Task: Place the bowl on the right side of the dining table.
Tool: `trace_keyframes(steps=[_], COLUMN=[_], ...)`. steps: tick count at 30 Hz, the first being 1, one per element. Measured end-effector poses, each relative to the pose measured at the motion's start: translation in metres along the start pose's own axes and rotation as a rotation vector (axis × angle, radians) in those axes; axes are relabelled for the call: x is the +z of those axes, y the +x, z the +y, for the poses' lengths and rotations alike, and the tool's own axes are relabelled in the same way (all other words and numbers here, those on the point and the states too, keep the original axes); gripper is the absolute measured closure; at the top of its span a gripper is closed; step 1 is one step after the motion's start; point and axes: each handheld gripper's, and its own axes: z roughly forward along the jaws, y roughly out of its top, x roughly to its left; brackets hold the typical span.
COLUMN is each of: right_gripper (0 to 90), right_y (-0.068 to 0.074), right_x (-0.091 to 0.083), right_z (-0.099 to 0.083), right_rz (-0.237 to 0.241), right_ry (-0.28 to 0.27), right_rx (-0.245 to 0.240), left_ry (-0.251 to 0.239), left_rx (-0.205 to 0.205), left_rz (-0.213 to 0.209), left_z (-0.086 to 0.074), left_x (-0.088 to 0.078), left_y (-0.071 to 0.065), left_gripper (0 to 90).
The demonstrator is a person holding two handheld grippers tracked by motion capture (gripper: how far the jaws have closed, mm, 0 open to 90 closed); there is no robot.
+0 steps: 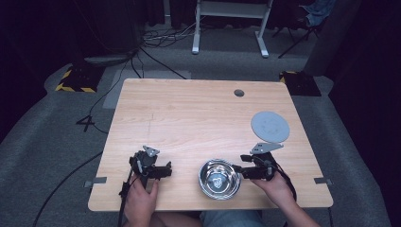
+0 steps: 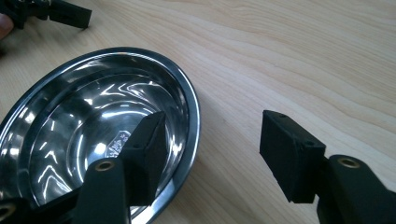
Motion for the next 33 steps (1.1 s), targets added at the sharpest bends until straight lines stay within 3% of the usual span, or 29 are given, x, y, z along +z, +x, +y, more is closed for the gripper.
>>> trace_keyframes(steps=[3,14,15,19,20,23,25,28,33], right_gripper=[41.4,48.9,52.4,58.1,63.5,67.5,72.2,76.8,80.6], right_y=[0.002,0.001,0.001,-0.001,-0.002,-0.002,-0.004,-0.004,-0.004], right_x=[0.004,0.031,0.036,0.041,0.045,0.048,0.05,0.052,0.049], right_z=[0.001,0.007,0.009,0.01,0.011,0.012,0.012,0.013,0.016], right_rz=[0.011,0.061,0.082,0.094,0.109,0.126,0.132,0.14,0.167], right_ry=[0.011,0.128,0.152,0.183,0.204,0.223,0.232,0.237,0.242], right_rx=[-0.007,0.009,0.029,0.031,0.03,0.04,0.012,0.013,0.059], left_ry=[0.0,0.0,0.0,0.0,0.0,0.0,0.0,0.0,0.0], left_rx=[0.0,0.0,0.0,0.0,0.0,0.0,0.0,0.0,0.0], left_rz=[0.0,0.0,0.0,0.0,0.0,0.0,0.0,0.0,-0.001], left_z=[0.0,0.0,0.0,0.0,0.0,0.0,0.0,0.0,0.0], left_x=[0.0,0.0,0.0,0.0,0.0,0.0,0.0,0.0,0.0], left_y=[0.0,0.0,0.0,0.0,0.0,0.0,0.0,0.0,0.0], left_gripper=[0.4,0.4,0.4,0.4,0.5,0.4,0.4,0.5,0.5])
